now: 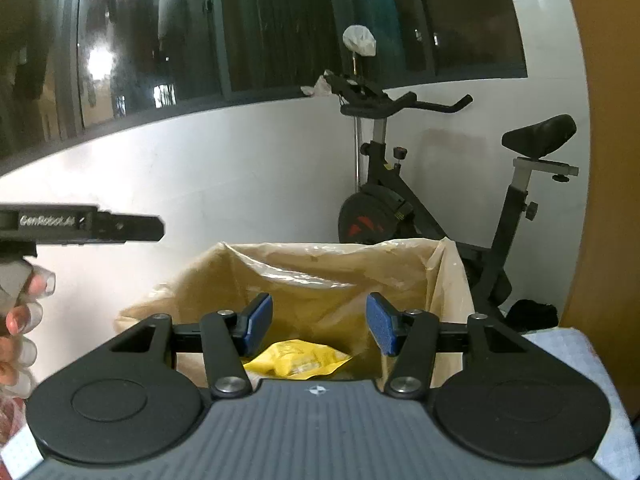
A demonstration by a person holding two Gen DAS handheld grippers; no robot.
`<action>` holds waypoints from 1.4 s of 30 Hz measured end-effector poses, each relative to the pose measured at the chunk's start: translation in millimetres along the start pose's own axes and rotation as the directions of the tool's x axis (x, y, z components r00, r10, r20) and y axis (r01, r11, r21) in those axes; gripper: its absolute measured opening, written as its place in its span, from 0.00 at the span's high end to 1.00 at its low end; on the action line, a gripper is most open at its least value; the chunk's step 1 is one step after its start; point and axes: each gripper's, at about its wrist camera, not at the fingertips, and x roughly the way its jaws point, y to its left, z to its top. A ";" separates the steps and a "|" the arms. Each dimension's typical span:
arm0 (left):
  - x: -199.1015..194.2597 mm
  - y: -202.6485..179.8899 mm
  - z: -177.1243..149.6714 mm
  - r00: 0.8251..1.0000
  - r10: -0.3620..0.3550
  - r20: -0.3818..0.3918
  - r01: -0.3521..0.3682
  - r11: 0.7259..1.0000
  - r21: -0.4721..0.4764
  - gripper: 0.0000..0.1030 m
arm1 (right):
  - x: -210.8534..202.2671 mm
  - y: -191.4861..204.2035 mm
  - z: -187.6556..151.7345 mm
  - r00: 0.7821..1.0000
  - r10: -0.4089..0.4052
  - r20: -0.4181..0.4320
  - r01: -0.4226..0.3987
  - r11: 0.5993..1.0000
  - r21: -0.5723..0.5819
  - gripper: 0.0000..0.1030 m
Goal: Organize snacks
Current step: 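Move both open tools back toward the snack pile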
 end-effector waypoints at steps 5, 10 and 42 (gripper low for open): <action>-40.3 17.7 -19.7 1.000 0.014 -0.006 -0.014 1.000 0.016 0.25 | -28.0 3.3 -15.2 1.000 -0.002 0.014 0.001 1.000 0.031 0.46; -68.6 38.1 -62.0 0.999 0.018 -0.051 -0.020 0.999 -0.025 0.25 | -43.1 8.5 -48.3 1.000 -0.019 -0.024 0.020 0.999 0.033 0.46; -8.6 -16.4 -232.9 0.887 0.037 -0.460 -0.019 0.999 0.045 0.12 | -16.8 12.9 -189.3 0.901 -0.080 -0.426 0.057 0.996 -0.067 0.46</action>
